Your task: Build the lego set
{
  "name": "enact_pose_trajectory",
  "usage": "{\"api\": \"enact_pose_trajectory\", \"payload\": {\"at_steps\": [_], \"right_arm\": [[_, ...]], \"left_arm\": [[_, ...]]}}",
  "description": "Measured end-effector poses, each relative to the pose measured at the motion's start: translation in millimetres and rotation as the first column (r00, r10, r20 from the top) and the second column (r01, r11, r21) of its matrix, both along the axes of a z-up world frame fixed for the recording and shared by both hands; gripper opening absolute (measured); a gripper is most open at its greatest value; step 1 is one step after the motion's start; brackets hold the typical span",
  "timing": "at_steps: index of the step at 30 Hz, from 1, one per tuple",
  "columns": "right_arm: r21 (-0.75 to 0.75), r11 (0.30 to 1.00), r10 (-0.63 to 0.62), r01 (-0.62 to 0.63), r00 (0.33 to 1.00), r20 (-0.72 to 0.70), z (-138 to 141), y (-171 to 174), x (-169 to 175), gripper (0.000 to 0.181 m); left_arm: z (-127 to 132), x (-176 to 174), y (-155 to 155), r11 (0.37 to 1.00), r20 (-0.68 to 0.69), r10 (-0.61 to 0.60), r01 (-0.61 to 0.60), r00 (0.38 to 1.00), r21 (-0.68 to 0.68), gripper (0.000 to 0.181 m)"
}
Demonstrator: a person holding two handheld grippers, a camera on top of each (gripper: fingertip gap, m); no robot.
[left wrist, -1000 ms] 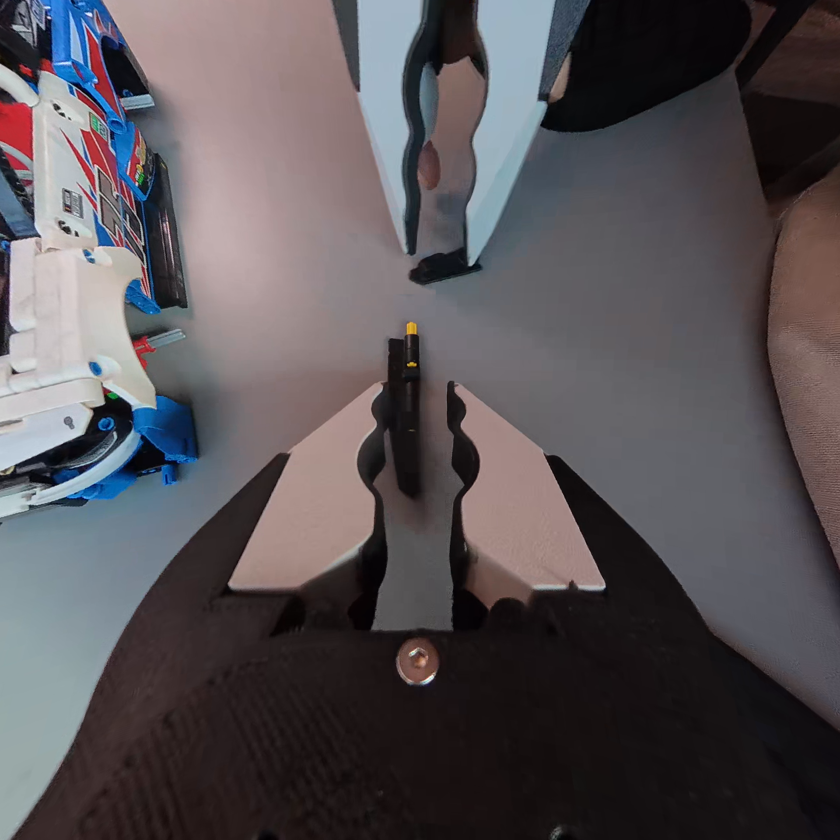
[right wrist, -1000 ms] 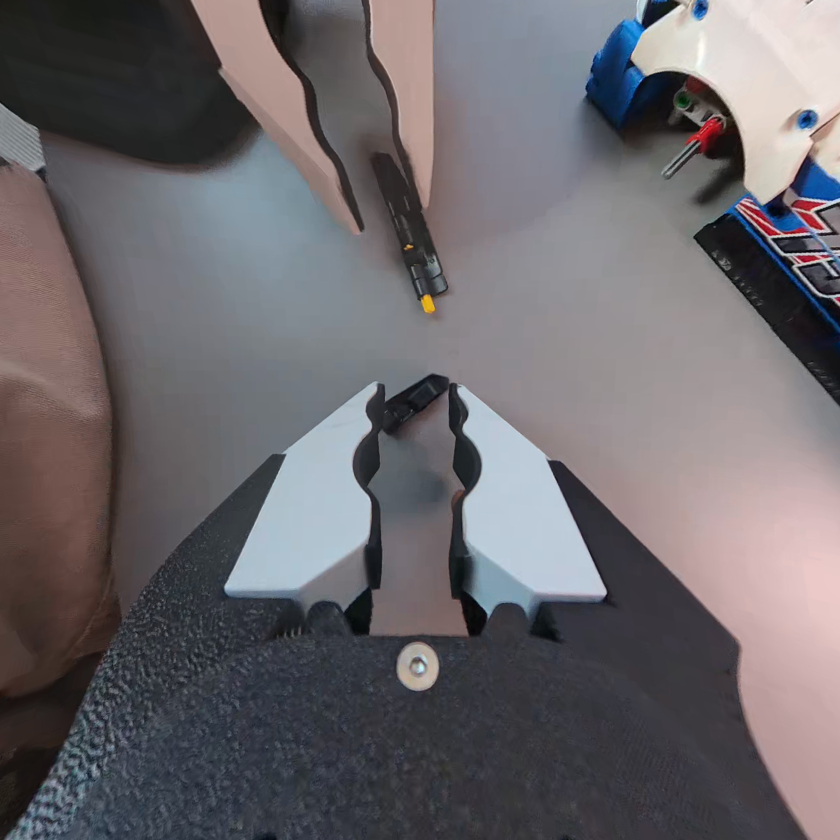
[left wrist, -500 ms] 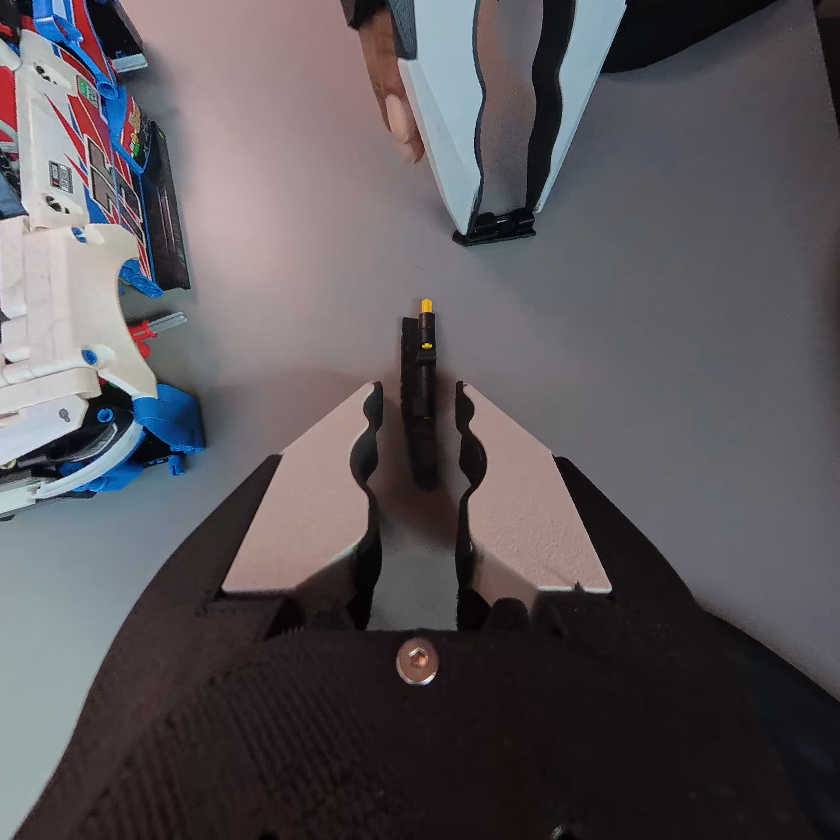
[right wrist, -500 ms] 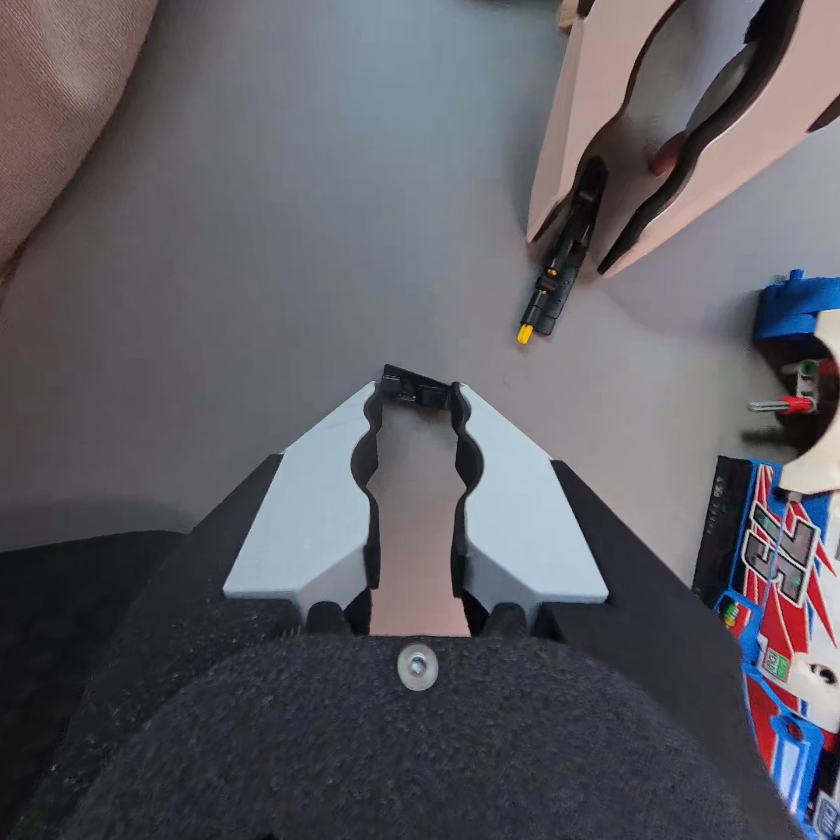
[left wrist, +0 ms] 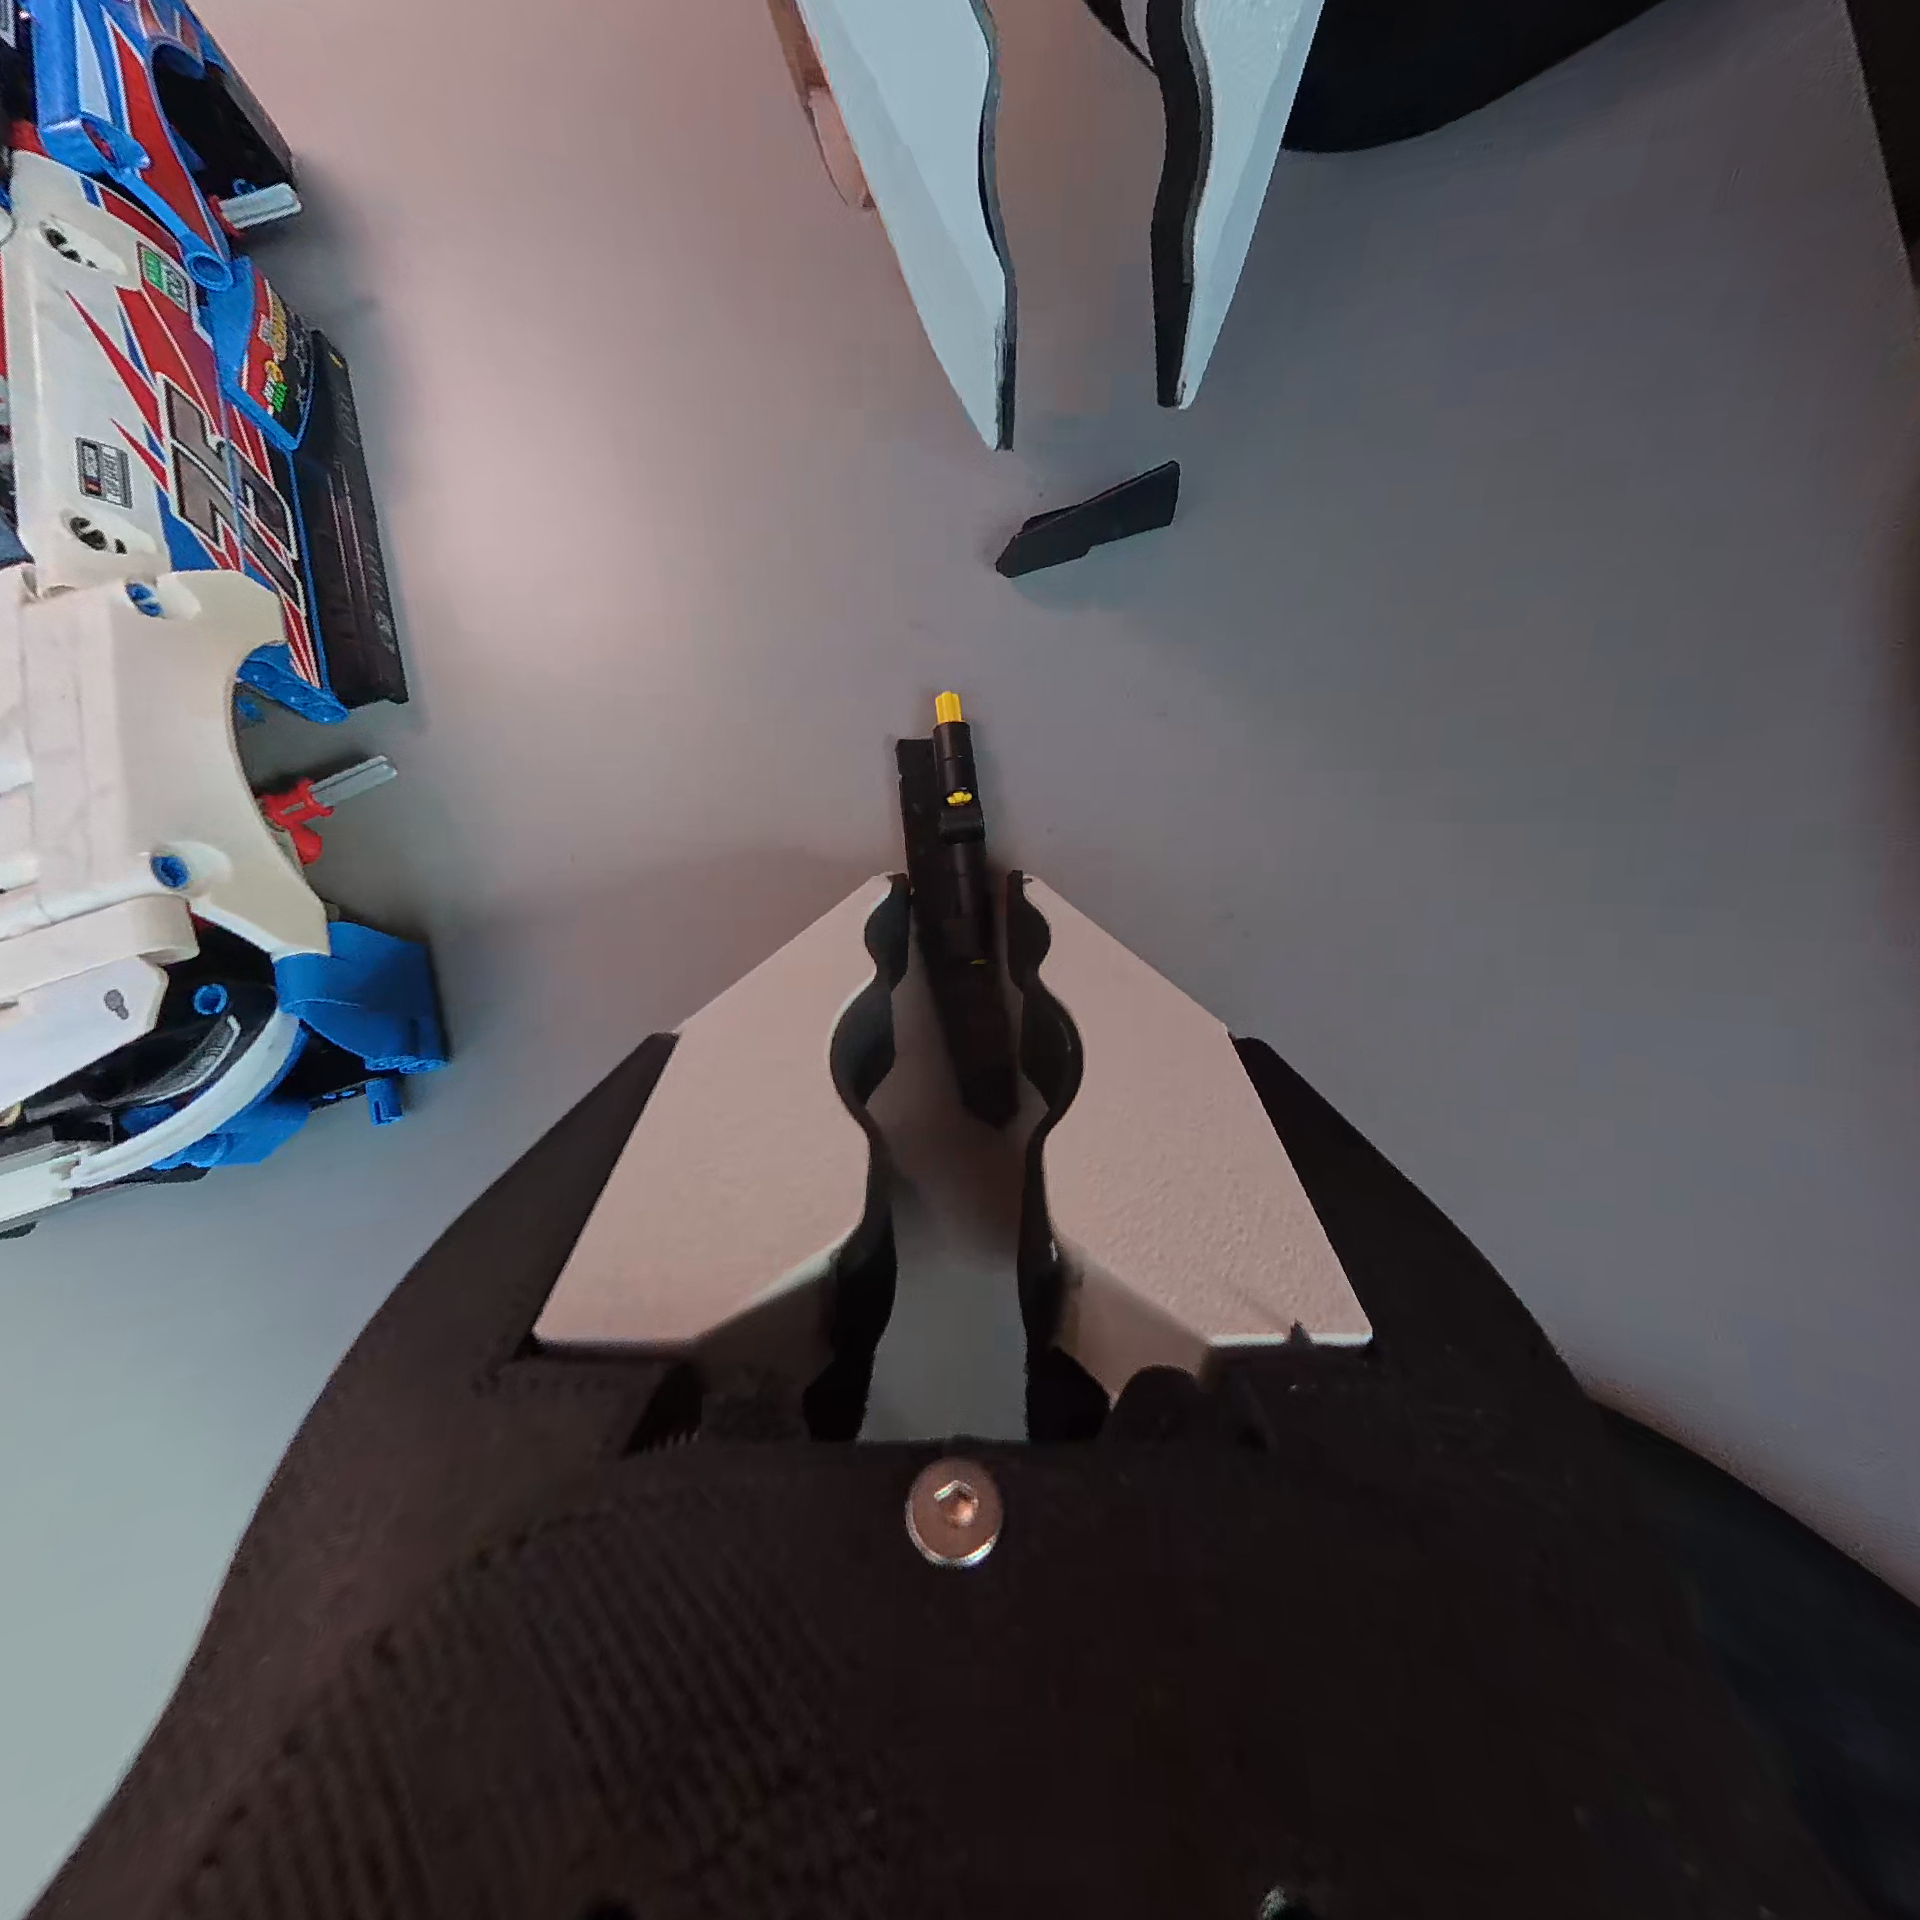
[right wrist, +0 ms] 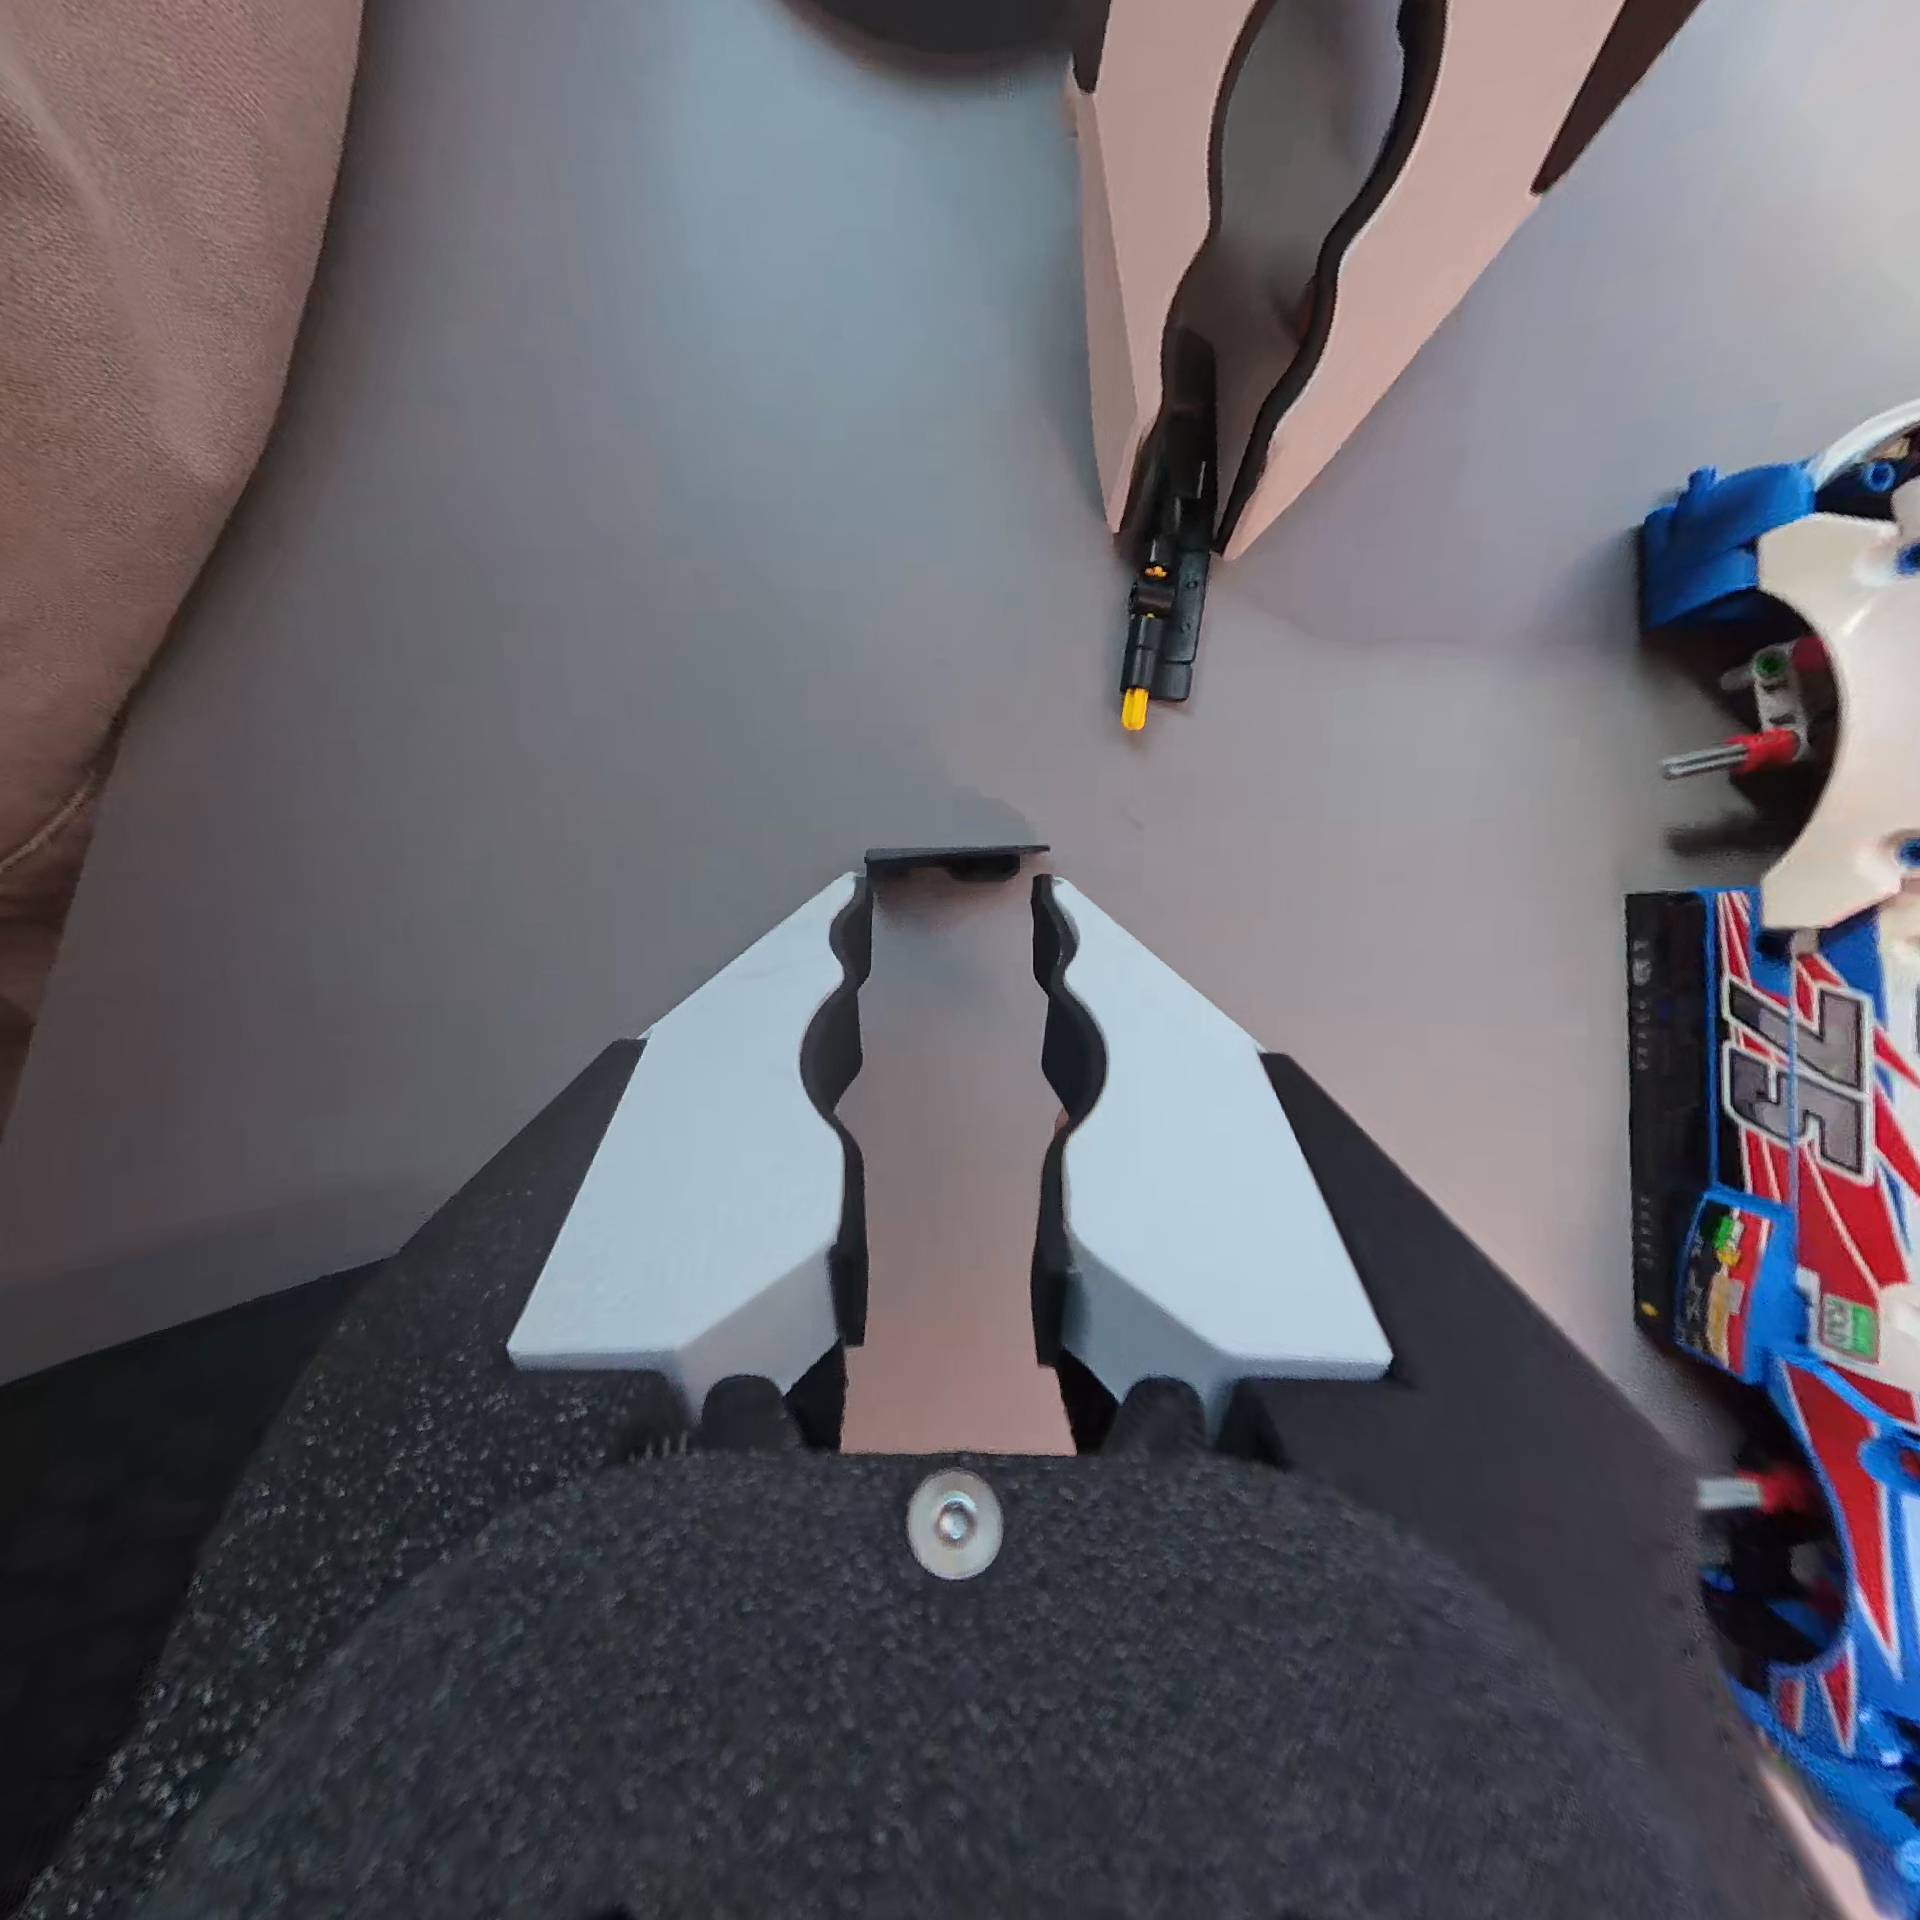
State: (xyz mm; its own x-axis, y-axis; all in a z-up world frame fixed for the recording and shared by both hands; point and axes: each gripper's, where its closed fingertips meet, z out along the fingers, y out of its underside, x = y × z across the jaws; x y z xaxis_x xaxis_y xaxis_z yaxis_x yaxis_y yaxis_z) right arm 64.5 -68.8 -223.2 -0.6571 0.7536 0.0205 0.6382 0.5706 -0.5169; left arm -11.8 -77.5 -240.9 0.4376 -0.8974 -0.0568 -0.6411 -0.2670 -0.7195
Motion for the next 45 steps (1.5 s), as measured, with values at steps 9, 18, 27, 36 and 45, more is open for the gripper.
{"api": "enact_pose_trajectory", "payload": {"at_steps": [9, 18, 27, 36, 45], "right_arm": [[0.027, 0.999, 0.022, -0.025, 0.994, 0.108, -20, -9, -24, 0.018], [-0.091, 0.980, -0.179, 0.179, 0.984, 0.006, 18, 16, -25, 0.023], [0.088, 0.993, 0.071, -0.080, 0.993, 0.099, -5, 14, 5, 0.042], [0.000, 1.000, 0.025, -0.025, 0.997, 0.073, -7, -6, -16, 0.021], [-0.055, 0.991, -0.117, 0.125, 0.984, 0.131, -15, 5, -22, 0.000]], "left_arm": [[0, 0, 0, 1.000, -0.009, 0.005, -0.005, 1.000, 0.019, 0.014], [0, 0, 2, 0.999, -0.012, 0.008, -0.008, 1.000, 0.033, 0.013], [1, -1, 3, 0.999, -0.010, 0.009, -0.008, 1.000, 0.043, 0.013], [0, -2, 3, 0.999, -0.004, 0.011, -0.011, 1.000, 0.043, 0.013], [0, -2, 3, 0.999, -0.007, 0.011, -0.011, 1.000, 0.043, 0.013]]}}
